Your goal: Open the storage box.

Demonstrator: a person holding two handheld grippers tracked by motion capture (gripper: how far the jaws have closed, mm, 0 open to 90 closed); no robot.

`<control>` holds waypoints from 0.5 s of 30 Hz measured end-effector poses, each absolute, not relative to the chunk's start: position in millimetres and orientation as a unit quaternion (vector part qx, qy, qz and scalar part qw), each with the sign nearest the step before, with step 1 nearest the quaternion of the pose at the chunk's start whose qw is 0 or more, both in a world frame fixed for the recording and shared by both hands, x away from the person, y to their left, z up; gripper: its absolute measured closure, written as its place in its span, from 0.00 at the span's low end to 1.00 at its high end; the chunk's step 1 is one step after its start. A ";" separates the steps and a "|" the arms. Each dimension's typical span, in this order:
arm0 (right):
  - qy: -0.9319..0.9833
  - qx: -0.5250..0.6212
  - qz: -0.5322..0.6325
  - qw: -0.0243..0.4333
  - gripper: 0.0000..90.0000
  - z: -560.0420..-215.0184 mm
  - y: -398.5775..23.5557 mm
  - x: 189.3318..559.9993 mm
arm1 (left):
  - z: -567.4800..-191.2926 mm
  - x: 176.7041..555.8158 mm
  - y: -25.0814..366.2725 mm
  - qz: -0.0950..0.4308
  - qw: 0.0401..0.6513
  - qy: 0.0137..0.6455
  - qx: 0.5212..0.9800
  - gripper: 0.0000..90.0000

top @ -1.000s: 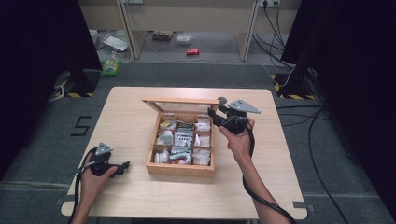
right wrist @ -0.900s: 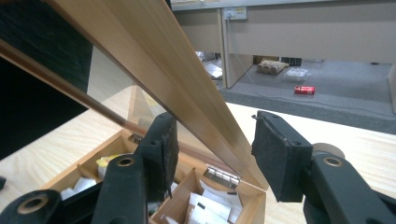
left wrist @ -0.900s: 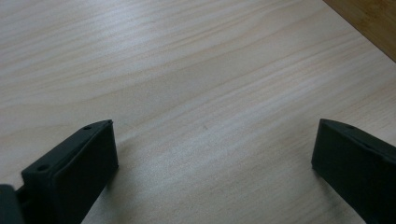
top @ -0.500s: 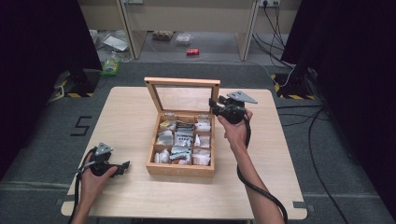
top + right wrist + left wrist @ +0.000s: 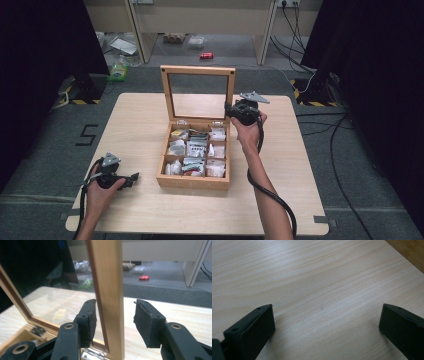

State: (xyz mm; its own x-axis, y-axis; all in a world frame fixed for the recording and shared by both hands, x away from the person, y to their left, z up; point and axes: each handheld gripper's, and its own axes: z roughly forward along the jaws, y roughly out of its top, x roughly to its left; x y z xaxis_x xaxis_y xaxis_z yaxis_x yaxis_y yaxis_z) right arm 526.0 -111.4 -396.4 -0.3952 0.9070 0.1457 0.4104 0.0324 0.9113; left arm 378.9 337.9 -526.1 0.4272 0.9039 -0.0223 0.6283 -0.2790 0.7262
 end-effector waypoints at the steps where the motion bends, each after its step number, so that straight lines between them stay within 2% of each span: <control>1: 0.673 0.489 0.494 0.251 0.58 -396.4 -111.4 526.0 | -526.1 378.9 337.9 0.203 0.339 0.495 0.774 0.00; 8: 0.673 0.507 0.482 0.241 0.58 -414.0 -120.1 529.1 | -526.1 378.9 337.9 0.203 0.340 0.495 0.773 0.00; 15: 0.674 0.509 0.490 0.215 0.53 -415.8 -128.8 512.1 | -526.1 378.9 337.9 0.203 0.339 0.495 0.774 0.00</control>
